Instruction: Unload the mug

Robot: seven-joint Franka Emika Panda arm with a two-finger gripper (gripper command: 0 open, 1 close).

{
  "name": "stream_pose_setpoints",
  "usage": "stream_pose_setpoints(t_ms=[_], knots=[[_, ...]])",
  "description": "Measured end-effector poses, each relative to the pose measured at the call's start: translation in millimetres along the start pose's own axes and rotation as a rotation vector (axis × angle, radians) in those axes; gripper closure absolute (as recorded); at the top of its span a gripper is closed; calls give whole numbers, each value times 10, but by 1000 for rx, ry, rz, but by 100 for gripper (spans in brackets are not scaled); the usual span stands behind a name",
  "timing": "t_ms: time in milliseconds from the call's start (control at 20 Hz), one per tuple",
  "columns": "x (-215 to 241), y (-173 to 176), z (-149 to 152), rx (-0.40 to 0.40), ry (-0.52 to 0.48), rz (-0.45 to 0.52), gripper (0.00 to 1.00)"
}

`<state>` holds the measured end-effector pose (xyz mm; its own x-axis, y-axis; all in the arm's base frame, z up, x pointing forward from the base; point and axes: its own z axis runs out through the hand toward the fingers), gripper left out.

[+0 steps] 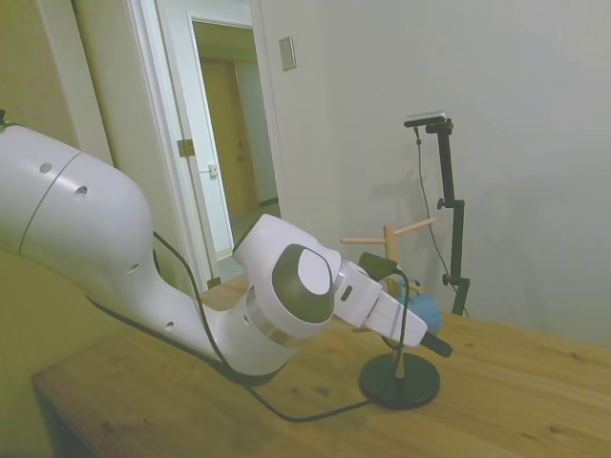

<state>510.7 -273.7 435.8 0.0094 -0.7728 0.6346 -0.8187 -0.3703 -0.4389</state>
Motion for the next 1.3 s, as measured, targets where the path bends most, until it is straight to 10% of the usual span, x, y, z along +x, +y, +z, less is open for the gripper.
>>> stream_pose_setpoints(t_ms=[1300], knots=[[-38,-138,-77,21,-68,42,100]])
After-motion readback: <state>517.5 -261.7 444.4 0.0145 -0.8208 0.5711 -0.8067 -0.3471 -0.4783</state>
